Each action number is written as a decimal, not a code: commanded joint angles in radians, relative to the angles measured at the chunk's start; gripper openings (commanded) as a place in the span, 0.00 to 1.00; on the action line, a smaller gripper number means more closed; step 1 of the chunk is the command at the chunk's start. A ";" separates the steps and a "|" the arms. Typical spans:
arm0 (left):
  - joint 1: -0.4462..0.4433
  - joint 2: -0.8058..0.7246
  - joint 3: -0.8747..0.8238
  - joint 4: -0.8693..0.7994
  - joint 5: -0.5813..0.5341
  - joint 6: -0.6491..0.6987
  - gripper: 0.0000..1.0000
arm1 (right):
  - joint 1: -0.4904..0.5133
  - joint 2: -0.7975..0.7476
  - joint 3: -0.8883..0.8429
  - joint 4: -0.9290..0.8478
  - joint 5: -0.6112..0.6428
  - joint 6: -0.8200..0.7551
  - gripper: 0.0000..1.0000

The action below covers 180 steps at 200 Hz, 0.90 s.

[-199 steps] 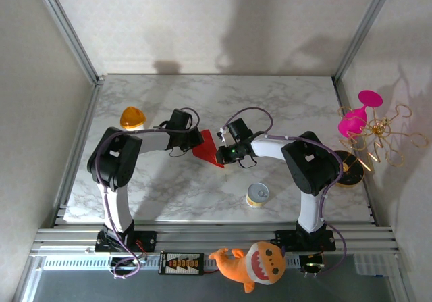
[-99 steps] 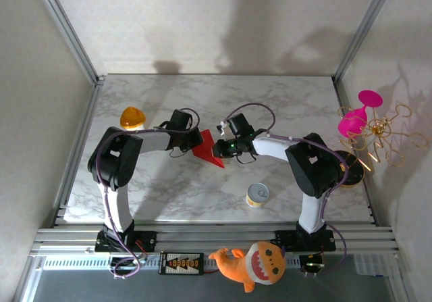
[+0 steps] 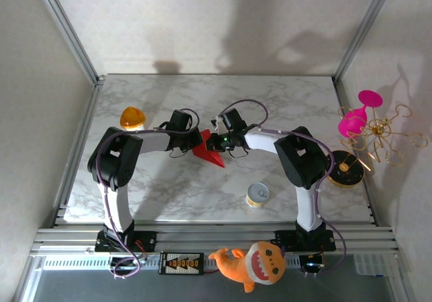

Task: Fold a paper plane with a square sheet of paper (pick it up from the middle)
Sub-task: Fourth fold the wing at the center of the table, then turn over the paper at the center of the table.

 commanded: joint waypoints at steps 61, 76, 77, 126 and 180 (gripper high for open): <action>0.006 0.019 -0.033 -0.066 -0.071 -0.014 0.04 | 0.013 0.055 0.021 -0.096 0.028 -0.022 0.00; 0.006 0.022 -0.033 -0.075 -0.082 -0.014 0.04 | 0.013 0.049 0.005 -0.106 0.031 -0.030 0.00; 0.006 0.022 -0.033 -0.075 -0.082 -0.014 0.04 | 0.013 0.048 0.004 -0.108 0.031 -0.031 0.00; 0.010 0.028 -0.032 -0.094 -0.102 -0.013 0.03 | 0.012 -0.012 -0.072 -0.160 0.020 -0.078 0.00; 0.014 0.023 -0.033 -0.097 -0.100 -0.006 0.03 | 0.005 -0.113 -0.197 -0.174 0.021 -0.085 0.01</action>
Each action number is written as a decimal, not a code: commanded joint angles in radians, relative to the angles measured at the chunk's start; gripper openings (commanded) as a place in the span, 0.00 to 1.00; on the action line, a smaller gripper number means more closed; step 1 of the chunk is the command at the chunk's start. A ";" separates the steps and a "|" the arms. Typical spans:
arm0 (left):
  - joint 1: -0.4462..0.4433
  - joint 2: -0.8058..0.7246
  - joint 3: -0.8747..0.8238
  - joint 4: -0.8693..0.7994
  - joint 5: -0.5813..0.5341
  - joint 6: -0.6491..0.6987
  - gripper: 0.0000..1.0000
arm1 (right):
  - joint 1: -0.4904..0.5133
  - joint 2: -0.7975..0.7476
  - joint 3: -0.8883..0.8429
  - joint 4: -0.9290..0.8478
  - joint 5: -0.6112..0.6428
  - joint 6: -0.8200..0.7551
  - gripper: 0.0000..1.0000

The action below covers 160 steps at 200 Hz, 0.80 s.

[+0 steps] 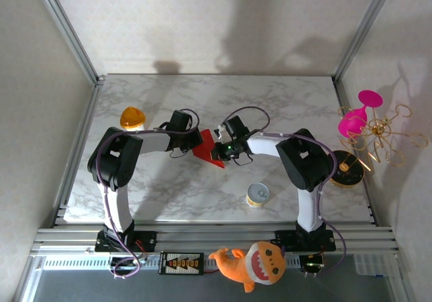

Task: Fold a paper plane with a square sheet of paper (pick it up from the middle)
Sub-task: Turn over the paper at the center of the table.

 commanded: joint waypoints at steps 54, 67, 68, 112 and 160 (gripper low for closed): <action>0.016 0.017 -0.021 -0.100 -0.067 0.022 0.04 | -0.019 -0.129 -0.222 -0.054 0.019 0.037 0.03; 0.015 0.015 -0.019 -0.094 -0.053 0.029 0.04 | -0.024 -0.146 -0.255 -0.031 0.015 0.051 0.03; 0.015 0.015 -0.018 -0.095 -0.051 0.029 0.04 | -0.024 -0.147 -0.257 -0.029 0.014 0.052 0.03; 0.004 -0.017 0.025 -0.084 0.010 0.038 0.09 | -0.034 -0.269 -0.279 0.101 0.004 0.086 0.07; 0.013 -0.207 -0.068 0.097 0.046 -0.176 0.33 | -0.062 -0.326 -0.254 0.245 0.072 0.135 0.34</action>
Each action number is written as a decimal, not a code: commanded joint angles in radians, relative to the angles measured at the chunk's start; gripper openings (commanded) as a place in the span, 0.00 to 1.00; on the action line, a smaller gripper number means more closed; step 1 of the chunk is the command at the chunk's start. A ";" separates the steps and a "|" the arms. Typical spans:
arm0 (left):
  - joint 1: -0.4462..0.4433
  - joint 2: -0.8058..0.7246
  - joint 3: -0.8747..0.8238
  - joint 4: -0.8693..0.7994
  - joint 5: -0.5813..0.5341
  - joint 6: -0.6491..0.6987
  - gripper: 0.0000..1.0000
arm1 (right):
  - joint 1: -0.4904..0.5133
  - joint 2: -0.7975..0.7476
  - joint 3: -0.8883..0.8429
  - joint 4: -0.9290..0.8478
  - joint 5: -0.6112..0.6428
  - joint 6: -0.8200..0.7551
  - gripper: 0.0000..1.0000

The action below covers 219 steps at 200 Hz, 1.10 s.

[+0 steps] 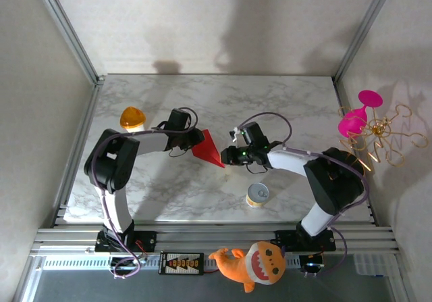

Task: Fold a paper plane with a square sheet of paper (pick it up from the middle)
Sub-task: Turn over the paper at the center of the table.

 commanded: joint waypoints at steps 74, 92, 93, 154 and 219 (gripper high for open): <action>0.070 -0.337 -0.267 0.147 -0.070 -0.237 0.60 | -0.030 0.265 0.264 0.045 -0.026 -0.086 0.37; 0.070 -0.362 -0.319 0.196 -0.055 -0.245 0.69 | -0.032 0.325 0.314 0.043 -0.047 -0.103 0.37; 0.070 -0.364 -0.322 0.199 -0.054 -0.245 0.69 | -0.033 0.326 0.316 0.043 -0.048 -0.104 0.37; 0.072 -0.378 -0.380 0.254 -0.036 -0.258 0.81 | -0.039 0.430 0.388 0.053 -0.116 -0.132 0.30; 0.084 -0.402 -0.405 0.307 -0.012 -0.244 0.86 | -0.053 0.418 0.367 0.105 -0.204 -0.148 0.06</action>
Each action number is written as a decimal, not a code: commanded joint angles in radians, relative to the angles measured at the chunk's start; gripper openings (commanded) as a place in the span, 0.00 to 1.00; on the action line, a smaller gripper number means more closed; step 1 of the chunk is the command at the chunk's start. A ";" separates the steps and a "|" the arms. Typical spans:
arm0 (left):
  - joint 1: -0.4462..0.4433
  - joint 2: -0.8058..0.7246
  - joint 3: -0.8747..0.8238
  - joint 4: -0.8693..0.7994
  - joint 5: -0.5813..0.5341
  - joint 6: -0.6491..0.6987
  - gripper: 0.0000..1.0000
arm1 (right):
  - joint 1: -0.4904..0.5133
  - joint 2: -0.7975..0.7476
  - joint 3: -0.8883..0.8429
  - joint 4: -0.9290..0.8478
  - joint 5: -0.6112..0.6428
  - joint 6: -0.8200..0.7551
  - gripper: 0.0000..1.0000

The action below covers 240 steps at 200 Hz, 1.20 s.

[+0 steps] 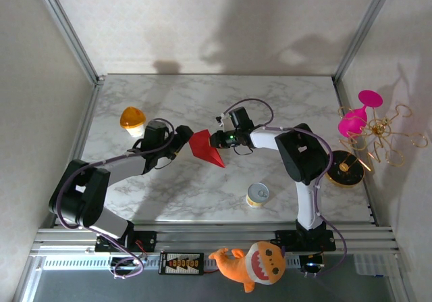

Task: Fold a paper plane with a square sheet of paper (pick it up from the middle)
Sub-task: Turn over the paper at the center of the table.

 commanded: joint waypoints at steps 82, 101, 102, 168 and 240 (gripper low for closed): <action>0.023 -0.176 -0.140 0.379 0.154 -0.029 0.90 | -0.049 -0.196 -0.125 0.355 -0.211 0.296 0.02; 0.002 -0.172 -0.136 0.421 0.172 -0.023 0.89 | -0.051 -0.230 -0.140 0.397 -0.229 0.380 0.02; 0.000 -0.171 -0.136 0.423 0.172 -0.023 0.89 | -0.051 -0.232 -0.142 0.399 -0.230 0.383 0.02; -0.079 -0.087 -0.078 0.584 0.214 -0.015 0.77 | -0.061 -0.313 -0.193 0.564 -0.294 0.624 0.03; -0.095 -0.002 -0.049 0.711 0.255 -0.044 0.52 | -0.065 -0.316 -0.213 0.638 -0.333 0.702 0.03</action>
